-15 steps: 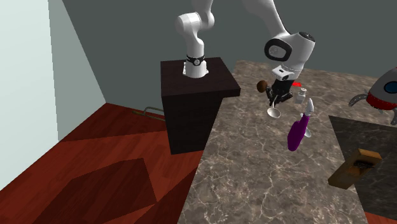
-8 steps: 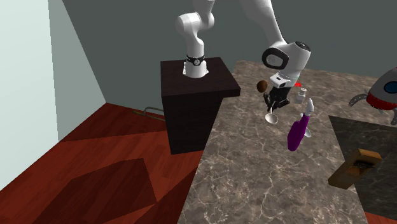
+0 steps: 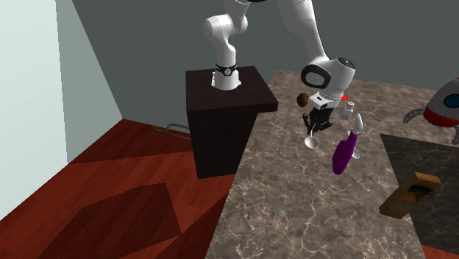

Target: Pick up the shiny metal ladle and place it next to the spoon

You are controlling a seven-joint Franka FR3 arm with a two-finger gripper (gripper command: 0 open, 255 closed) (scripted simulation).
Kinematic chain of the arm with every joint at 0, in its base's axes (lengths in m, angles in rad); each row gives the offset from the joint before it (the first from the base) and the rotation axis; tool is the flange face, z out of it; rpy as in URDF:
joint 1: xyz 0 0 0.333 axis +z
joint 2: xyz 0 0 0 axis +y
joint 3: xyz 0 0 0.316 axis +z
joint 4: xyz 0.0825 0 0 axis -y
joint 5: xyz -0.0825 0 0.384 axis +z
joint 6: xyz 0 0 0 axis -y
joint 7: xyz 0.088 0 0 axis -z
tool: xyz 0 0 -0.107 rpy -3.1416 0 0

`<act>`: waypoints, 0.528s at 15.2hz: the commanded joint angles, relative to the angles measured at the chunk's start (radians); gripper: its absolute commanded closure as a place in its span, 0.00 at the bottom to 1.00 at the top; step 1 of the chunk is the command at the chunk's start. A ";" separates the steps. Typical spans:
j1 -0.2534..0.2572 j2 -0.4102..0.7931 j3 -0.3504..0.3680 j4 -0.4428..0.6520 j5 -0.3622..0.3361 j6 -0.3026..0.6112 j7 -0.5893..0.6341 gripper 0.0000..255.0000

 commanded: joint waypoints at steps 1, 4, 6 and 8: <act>0.000 0.002 -0.001 0.000 -0.001 0.003 0.000 1.00; 0.000 0.002 -0.001 0.000 -0.001 0.003 0.000 1.00; 0.000 0.002 -0.001 0.000 -0.001 0.003 0.000 1.00; 0.000 0.002 -0.001 0.000 -0.001 0.003 0.000 0.00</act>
